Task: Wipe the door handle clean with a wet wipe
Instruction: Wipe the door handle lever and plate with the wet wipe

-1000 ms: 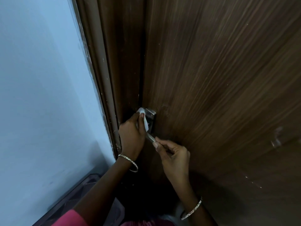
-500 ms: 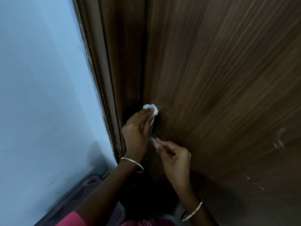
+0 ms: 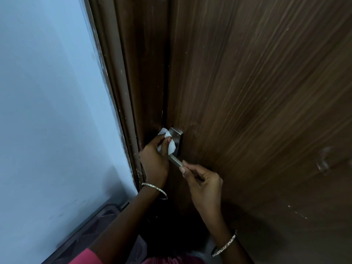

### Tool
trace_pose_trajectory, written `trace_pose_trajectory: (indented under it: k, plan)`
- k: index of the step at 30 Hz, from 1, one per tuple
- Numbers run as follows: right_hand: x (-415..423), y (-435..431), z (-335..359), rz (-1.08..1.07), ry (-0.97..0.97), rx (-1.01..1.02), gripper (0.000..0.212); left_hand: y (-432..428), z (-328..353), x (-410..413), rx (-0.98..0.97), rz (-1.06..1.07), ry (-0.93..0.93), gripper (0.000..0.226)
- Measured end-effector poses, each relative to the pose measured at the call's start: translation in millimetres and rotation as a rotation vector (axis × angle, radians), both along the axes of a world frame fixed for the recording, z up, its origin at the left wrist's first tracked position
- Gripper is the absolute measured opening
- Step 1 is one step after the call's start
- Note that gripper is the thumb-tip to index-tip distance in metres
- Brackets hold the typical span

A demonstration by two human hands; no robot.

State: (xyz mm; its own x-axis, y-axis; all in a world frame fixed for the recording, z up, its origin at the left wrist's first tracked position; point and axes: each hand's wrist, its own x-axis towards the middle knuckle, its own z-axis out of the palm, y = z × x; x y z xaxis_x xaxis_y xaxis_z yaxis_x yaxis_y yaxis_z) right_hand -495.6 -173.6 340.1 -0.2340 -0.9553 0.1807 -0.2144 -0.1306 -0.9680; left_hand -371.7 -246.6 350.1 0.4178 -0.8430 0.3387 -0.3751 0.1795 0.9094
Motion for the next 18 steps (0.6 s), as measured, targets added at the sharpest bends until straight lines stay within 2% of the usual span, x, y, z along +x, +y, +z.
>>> trace_pose_trajectory:
  k: [5, 8, 12, 18]
  plan:
    - [1.5, 0.0, 2.1, 0.012, -0.014, -0.011, 0.029, -5.1, 18.6, 0.0, -0.168, 0.005, -0.031, 0.019]
    - [1.6, -1.0, 0.1, 0.003, -0.035, -0.004, 0.027, -9.3, 18.9, 0.7, -0.247, -0.037, -0.044, 0.020]
    - [0.8, -0.9, -3.7, 0.000, -0.027, -0.003, 0.021, -7.1, 7.0, -1.8, -0.186, -0.021, 0.076, 0.020]
    - [-0.1, -1.2, -7.1, 0.001, 0.005, 0.000, 0.019, -5.2, 6.2, -1.9, -0.162, -0.027, 0.048, 0.026]
